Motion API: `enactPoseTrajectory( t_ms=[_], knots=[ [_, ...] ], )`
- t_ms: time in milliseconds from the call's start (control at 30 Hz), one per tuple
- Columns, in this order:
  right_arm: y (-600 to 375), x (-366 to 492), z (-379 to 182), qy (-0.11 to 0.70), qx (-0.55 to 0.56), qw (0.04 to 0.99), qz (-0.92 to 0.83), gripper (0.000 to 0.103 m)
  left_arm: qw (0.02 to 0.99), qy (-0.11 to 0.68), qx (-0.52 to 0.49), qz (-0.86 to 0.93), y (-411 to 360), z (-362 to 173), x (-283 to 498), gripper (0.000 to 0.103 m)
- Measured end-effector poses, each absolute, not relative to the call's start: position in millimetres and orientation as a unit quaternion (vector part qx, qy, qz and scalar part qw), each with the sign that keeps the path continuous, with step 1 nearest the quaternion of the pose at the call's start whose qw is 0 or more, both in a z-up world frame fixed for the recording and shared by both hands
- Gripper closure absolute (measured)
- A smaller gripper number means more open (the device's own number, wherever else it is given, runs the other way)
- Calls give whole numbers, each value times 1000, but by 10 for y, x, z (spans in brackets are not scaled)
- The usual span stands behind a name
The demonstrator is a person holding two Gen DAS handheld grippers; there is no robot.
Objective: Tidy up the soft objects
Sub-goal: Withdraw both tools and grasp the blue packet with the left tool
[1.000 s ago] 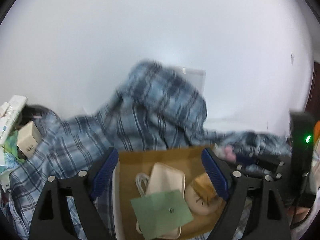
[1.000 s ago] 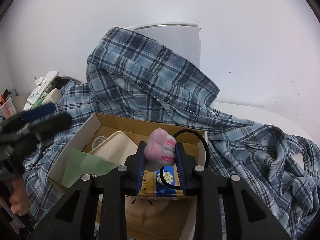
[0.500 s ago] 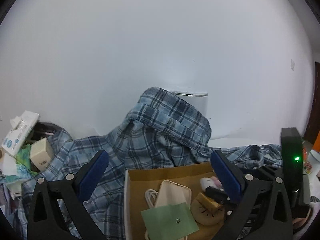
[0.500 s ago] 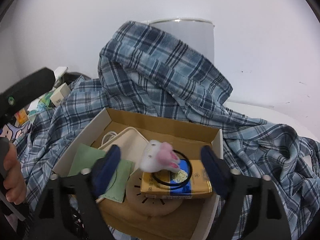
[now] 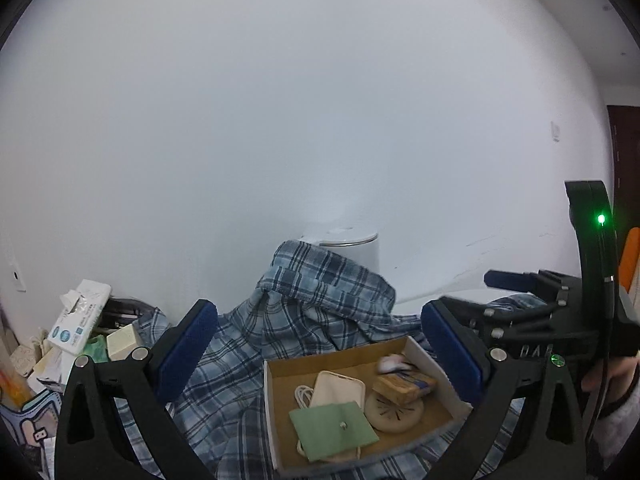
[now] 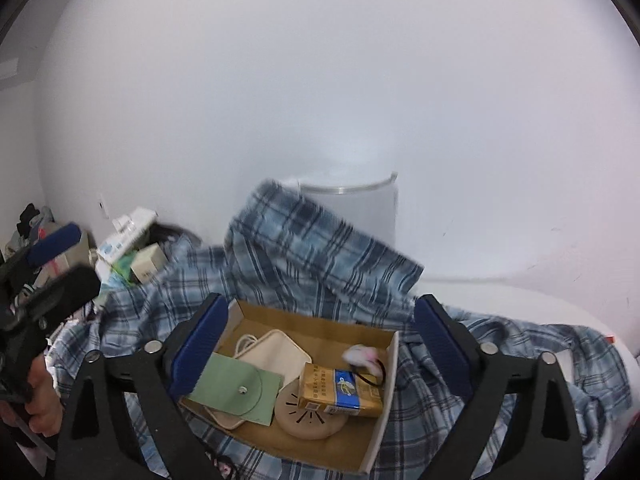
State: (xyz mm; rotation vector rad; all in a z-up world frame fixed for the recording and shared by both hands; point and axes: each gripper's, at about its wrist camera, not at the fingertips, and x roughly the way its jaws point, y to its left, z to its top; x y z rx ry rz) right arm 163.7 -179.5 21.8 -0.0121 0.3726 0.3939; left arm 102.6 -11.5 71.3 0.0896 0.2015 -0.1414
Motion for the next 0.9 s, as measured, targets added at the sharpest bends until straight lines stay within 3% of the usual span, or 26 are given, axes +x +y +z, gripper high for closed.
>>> enactPoseTrajectory(
  t_ms=[167,433,900],
  knots=[
    [-1886,1209,319,150,8,969,194,1,992,102,48,-64,-85,620,680,0],
    [-1875,774,-5,139,8,968,208,1,984,146,64,-77,-93,81,376,0],
    [-1822,744,-544,152,-40,967,199,1,978,193,50,-61,40,-329,508,0]
  ],
)
